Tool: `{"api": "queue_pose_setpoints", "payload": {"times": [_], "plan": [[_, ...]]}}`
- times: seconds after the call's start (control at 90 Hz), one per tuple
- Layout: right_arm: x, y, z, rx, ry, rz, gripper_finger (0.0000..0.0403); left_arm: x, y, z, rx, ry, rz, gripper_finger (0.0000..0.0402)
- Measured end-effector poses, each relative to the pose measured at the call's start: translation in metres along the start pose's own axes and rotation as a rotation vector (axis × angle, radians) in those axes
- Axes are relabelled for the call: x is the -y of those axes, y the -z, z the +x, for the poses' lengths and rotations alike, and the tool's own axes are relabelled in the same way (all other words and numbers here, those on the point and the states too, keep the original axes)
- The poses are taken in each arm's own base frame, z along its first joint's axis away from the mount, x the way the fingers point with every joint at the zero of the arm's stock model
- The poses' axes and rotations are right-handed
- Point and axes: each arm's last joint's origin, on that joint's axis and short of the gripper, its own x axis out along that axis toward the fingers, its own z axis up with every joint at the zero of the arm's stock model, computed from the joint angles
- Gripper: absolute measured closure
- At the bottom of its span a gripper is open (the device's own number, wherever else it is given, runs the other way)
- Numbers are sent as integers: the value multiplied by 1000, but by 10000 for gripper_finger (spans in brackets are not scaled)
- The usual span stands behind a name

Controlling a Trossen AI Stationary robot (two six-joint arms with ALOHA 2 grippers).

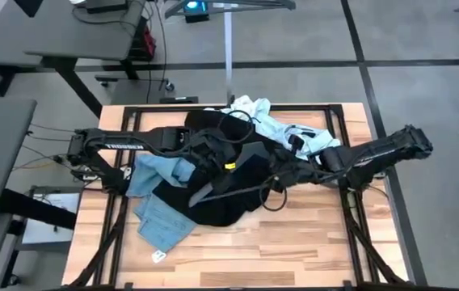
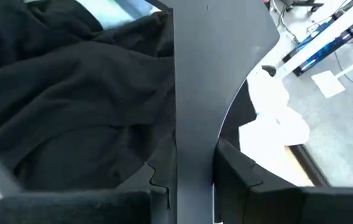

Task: Hang clothes
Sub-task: Hang the grey hanger on the rack

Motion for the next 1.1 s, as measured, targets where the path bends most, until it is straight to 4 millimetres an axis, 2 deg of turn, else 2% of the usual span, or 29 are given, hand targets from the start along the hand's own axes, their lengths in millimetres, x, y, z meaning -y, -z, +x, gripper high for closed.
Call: {"api": "queue_pose_setpoints", "payload": {"times": [0.056, 0.1, 0.244, 0.411, 0.489, 0.633, 0.733, 0.933, 1.1], "plan": [[2, -1, 0, 8, 9, -18, 346, -5, 1, 0, -11, -40, 13, 382], [3, -3, 1, 18, 8, -33, 339, -7, 1, -1, -18, -60, 31, 386], [7, -11, 7, 53, -15, 26, 267, -11, 6, -9, -47, -118, 120, 389], [13, -17, 7, 53, -37, 88, 201, -17, 3, -35, -18, -138, 213, 392], [21, -34, 1, 76, -128, 186, 185, -25, 1, -46, -19, -162, 243, 392], [48, -69, -17, 129, -321, 323, 177, -39, -4, -67, -4, -193, 320, 392], [67, -80, -27, 116, -374, 347, 179, -43, -5, -84, 22, -179, 402, 392], [103, -79, -36, -14, -310, 324, 180, -48, -2, -123, 86, -158, 522, 392], [113, -77, -33, -76, -498, 343, 180, -56, 4, -155, 139, -178, 558, 392]]}}
